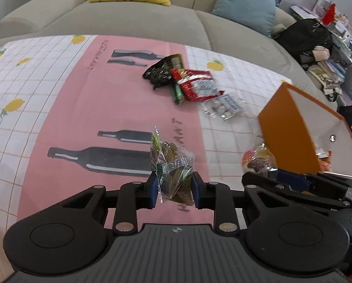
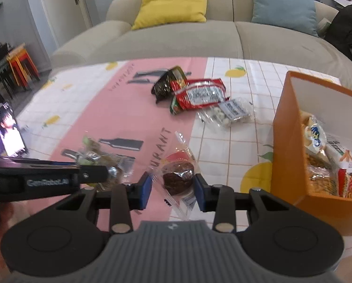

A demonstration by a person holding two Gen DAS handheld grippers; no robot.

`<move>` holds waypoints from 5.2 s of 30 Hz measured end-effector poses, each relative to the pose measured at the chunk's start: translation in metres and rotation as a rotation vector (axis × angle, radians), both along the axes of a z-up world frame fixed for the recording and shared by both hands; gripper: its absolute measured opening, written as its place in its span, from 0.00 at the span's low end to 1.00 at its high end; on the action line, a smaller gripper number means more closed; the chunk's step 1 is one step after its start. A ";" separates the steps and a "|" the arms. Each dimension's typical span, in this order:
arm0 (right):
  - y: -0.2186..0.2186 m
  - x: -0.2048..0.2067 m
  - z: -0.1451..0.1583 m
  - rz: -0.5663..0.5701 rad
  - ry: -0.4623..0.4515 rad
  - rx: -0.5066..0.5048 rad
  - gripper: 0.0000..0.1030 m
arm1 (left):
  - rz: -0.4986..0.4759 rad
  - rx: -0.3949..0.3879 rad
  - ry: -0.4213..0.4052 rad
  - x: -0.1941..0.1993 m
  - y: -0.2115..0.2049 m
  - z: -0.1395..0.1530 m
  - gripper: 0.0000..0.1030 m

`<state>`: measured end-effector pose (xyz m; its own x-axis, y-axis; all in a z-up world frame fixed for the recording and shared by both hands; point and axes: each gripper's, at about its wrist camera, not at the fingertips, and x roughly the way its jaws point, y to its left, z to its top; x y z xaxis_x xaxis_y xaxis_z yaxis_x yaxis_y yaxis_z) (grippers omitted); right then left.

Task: Organize snacks
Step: 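Carry both small bags over the orange box and open both tools, then withdraw both tools from the box back toward the remaining snacks, then grasp the red spicy snack bag with left tool while right tool grasps yogurt ball pack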

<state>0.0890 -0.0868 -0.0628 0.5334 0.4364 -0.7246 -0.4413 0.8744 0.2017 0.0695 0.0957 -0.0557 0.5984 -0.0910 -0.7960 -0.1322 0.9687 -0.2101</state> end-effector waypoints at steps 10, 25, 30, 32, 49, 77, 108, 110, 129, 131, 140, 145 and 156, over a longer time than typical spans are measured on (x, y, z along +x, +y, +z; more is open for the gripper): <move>-0.055 -0.002 0.033 -0.054 0.037 0.056 0.36 | -0.089 0.009 -0.050 0.007 -0.039 0.051 0.30; -0.187 0.049 0.077 -0.169 0.059 0.080 0.36 | -0.418 0.007 -0.098 0.075 -0.173 0.086 0.30; -0.224 0.067 0.066 -0.219 0.116 0.042 0.36 | -0.499 0.028 -0.047 0.100 -0.213 0.068 0.30; -0.236 0.073 0.058 -0.242 0.135 0.025 0.36 | -0.516 0.046 -0.021 0.107 -0.224 0.058 0.30; -0.282 0.116 -0.012 -0.373 0.322 -0.073 0.37 | -0.587 0.184 0.157 0.142 -0.275 -0.002 0.30; -0.262 0.126 -0.012 -0.415 0.421 -0.154 0.73 | -0.580 0.258 0.147 0.148 -0.264 0.018 0.68; -0.102 0.017 0.067 -0.341 -0.193 -0.012 0.93 | -0.183 0.299 -0.155 0.034 -0.087 0.079 0.73; -0.091 0.008 0.062 -0.332 -0.241 -0.028 0.94 | -0.151 0.320 -0.148 0.029 -0.074 0.071 0.73; -0.024 -0.010 0.008 -0.251 -0.330 -0.080 0.97 | -0.074 0.237 -0.155 0.011 -0.006 0.010 0.73; -0.020 -0.009 0.005 -0.245 -0.337 -0.084 0.97 | -0.065 0.220 -0.152 0.012 0.000 0.005 0.73; 0.012 0.008 -0.008 -0.150 -0.357 -0.113 0.91 | -0.024 0.142 -0.144 0.025 0.021 -0.006 0.73; 0.027 0.032 -0.021 -0.114 -0.313 -0.158 0.77 | -0.058 0.161 -0.149 0.042 0.018 -0.010 0.70; 0.036 0.098 -0.051 -0.154 -0.190 -0.176 0.66 | -0.183 0.205 -0.164 0.096 0.006 -0.022 0.67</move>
